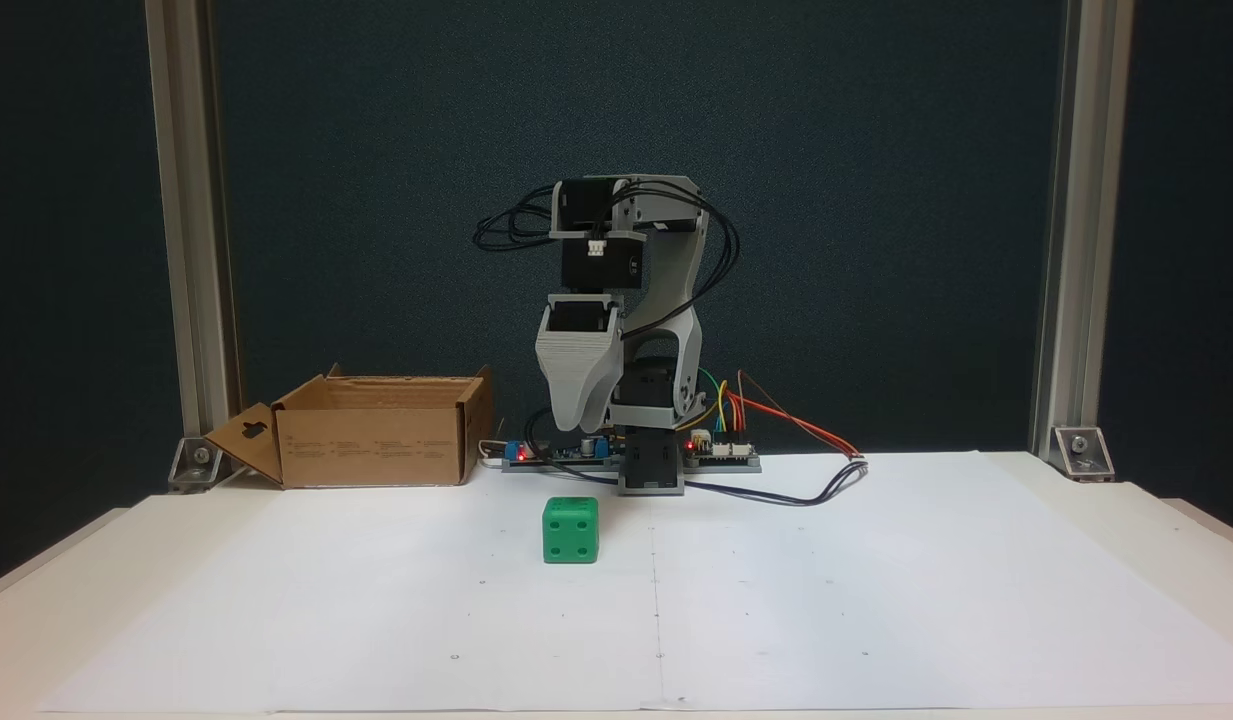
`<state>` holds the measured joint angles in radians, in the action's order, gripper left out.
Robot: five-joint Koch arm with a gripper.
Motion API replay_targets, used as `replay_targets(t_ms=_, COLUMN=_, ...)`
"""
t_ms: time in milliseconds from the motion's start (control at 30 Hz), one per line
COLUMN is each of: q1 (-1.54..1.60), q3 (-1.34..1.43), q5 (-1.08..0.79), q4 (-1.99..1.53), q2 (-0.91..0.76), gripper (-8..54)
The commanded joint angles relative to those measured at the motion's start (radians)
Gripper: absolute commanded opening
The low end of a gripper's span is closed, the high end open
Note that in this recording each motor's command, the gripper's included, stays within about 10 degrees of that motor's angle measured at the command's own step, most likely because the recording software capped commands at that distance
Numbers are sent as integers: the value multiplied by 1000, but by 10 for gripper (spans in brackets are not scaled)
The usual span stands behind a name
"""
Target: Grasp a green dice and put it in the bin.
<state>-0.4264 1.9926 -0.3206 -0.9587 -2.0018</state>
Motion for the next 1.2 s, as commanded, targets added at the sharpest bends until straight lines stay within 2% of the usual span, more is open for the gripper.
replay_targets(t_ms=0, q1=-15, q3=-71, q5=-118, q4=-12, q2=14, gripper=472)
replay_targets(t_ms=567, q1=44, q3=-121, q5=-115, q4=-25, q2=21, gripper=461)
replay_targets(t_ms=933, q1=6, q3=-179, q5=-117, q4=-12, q2=230, gripper=461)
replay_targets(t_ms=1167, q1=-17, q3=-229, q5=-118, q4=-20, q2=285, gripper=462)
